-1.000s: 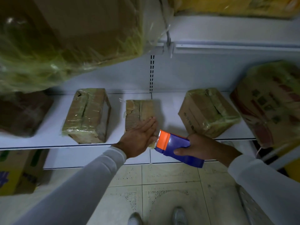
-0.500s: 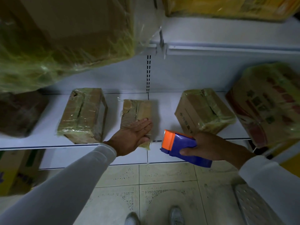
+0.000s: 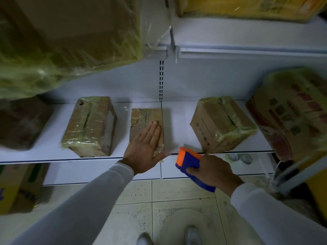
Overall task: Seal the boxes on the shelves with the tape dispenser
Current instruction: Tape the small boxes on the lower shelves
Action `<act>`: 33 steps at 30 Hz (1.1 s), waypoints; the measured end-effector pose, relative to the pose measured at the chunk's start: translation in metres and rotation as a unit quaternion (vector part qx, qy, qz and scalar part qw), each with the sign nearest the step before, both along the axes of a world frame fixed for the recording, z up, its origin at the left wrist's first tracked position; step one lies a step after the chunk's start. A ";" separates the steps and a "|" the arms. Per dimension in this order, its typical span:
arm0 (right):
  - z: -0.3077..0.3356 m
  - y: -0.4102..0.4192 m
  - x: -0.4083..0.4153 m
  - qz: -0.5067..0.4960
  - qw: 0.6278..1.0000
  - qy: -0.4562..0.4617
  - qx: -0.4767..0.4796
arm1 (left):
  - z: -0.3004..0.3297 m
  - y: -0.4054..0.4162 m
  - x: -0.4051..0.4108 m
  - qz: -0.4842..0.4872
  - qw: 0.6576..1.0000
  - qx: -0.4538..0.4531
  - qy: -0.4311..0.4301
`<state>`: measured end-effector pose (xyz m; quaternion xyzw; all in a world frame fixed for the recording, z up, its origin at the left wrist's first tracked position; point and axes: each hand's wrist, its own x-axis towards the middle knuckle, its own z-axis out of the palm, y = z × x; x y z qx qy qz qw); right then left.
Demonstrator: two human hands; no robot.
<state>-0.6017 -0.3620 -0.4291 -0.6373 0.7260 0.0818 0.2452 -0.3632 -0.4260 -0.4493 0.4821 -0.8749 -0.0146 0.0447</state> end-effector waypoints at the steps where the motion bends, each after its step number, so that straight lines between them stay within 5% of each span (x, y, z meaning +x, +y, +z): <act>1: 0.002 0.000 -0.001 -0.012 1.000 -0.020 -0.003 | -0.001 0.001 -0.004 0.042 0.999 0.007 0.007; 6: 0.009 0.003 -0.005 -0.045 0.995 -0.082 -0.015 | -0.004 0.001 -0.023 0.091 0.996 0.003 -0.001; 15: 0.019 0.023 -0.032 -0.044 0.991 -0.128 -0.022 | 0.011 0.001 0.046 -0.142 0.989 0.032 0.019; 20: 0.029 0.020 -0.031 -0.046 0.983 -0.176 -0.023 | 0.031 -0.005 0.052 -0.059 0.998 -0.004 -0.018; 24: 0.033 0.020 -0.031 -0.047 0.982 -0.184 -0.022 | 0.034 0.006 0.017 0.035 0.993 -0.058 0.095; 28: 0.031 0.022 -0.034 -0.043 0.982 -0.185 -0.018 | 0.021 0.016 -0.033 0.133 0.989 0.038 0.055; 33: 0.030 0.027 -0.044 -0.046 0.982 -0.182 -0.009 | 0.009 0.014 -0.023 0.042 0.997 0.050 0.052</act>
